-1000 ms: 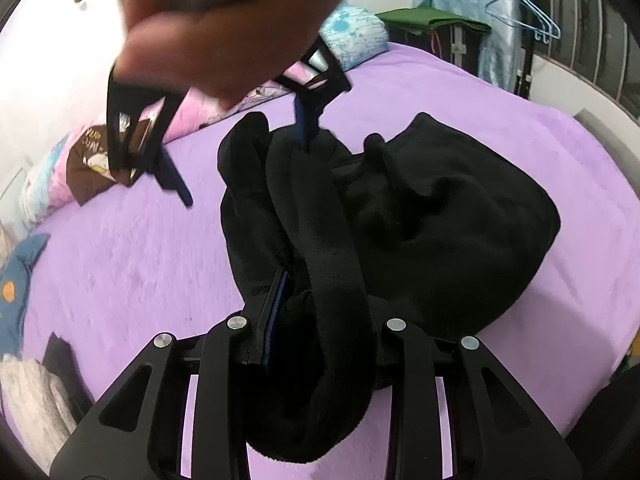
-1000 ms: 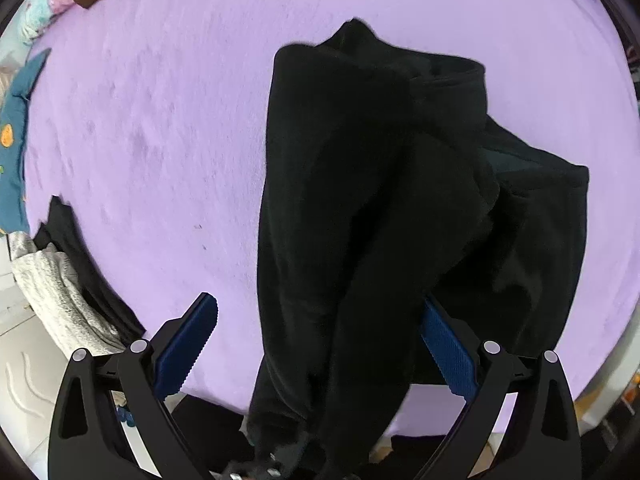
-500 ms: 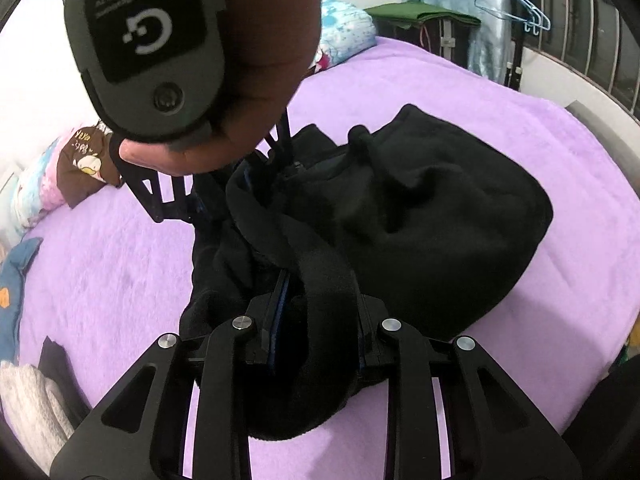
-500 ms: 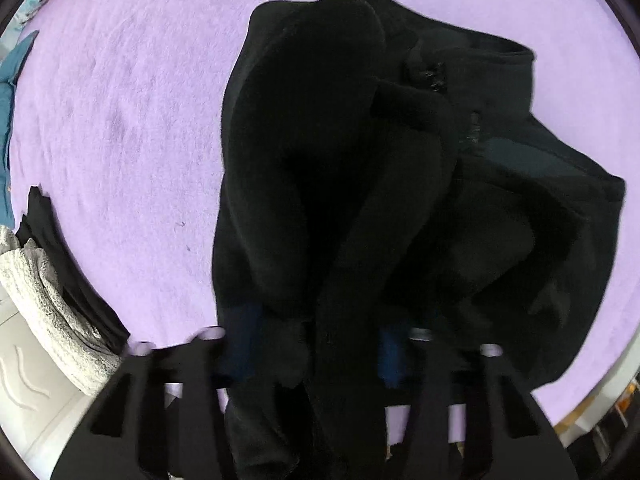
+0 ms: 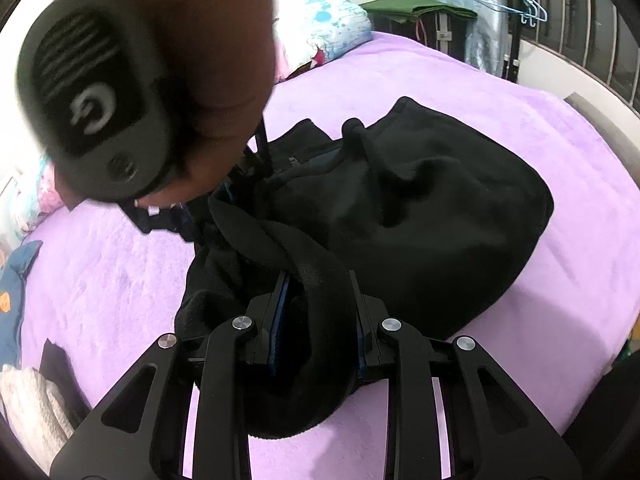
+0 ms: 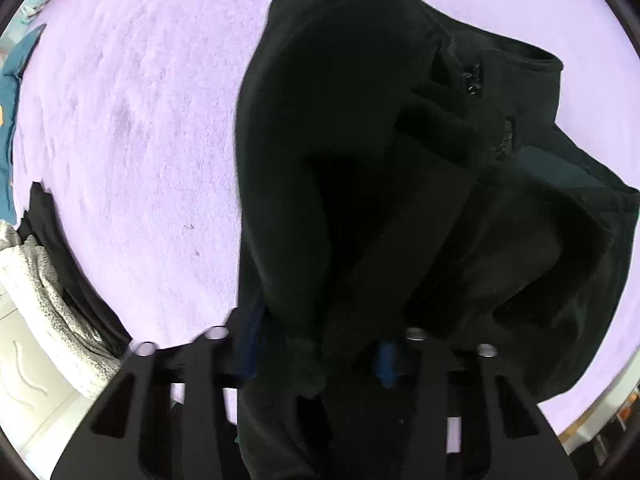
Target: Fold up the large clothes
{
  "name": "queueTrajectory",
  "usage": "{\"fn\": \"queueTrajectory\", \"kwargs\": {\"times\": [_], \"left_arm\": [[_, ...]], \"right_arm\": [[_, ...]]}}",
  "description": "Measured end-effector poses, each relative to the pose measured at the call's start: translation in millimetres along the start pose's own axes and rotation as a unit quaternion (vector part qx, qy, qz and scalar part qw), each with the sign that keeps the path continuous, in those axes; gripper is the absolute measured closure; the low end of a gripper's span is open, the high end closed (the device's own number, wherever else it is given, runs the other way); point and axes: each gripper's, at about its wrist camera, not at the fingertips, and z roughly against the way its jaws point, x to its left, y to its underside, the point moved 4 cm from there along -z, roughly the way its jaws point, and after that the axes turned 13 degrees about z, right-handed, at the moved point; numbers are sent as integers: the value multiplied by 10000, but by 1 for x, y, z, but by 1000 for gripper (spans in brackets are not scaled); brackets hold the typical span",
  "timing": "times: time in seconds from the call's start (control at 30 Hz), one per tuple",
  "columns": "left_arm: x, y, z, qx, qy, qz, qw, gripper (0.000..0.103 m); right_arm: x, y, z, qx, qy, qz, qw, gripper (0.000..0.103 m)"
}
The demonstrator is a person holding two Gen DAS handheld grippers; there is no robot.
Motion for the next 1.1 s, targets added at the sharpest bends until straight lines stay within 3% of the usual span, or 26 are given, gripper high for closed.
{"fn": "queueTrajectory", "kwargs": {"times": [0.27, 0.33, 0.37, 0.4, 0.47, 0.5, 0.67, 0.87, 0.97, 1.1], "left_arm": [[-6, -7, 26, -203, 278, -102, 9994, 69], [-9, -8, 37, -334, 257, -197, 9989, 56], [-10, -9, 43, -449, 202, -249, 9985, 45], [-13, -10, 52, -692, -89, -402, 9968, 34], [-21, -10, 63, -1073, -555, -806, 9894, 28], [-26, -9, 69, -1201, -621, -969, 9861, 28], [-25, -17, 99, -1627, -118, -749, 9838, 18], [20, -36, 134, -2160, 751, 208, 9733, 16], [58, -45, 128, -2023, 1336, 973, 9653, 13], [100, -47, 89, -1529, 1775, 1873, 9540, 13]], "right_arm": [[-44, 31, 36, -574, -588, -99, 9966, 72], [-60, 41, 42, -722, -699, -172, 9948, 72], [-66, 46, 44, -766, -722, -197, 9942, 72], [-74, 52, 47, -815, -776, -232, 9934, 72], [-87, 61, 53, -913, -885, -302, 9914, 72], [-95, 67, 57, -986, -940, -346, 9901, 72], [-108, 92, 83, -1252, -1042, -464, 9856, 73], [-132, 101, 109, -1595, -1309, -496, 9772, 73], [-148, 115, 113, -1774, -1440, -583, 9718, 73], [-172, 135, 120, -1961, -1512, -639, 9667, 73]]}}
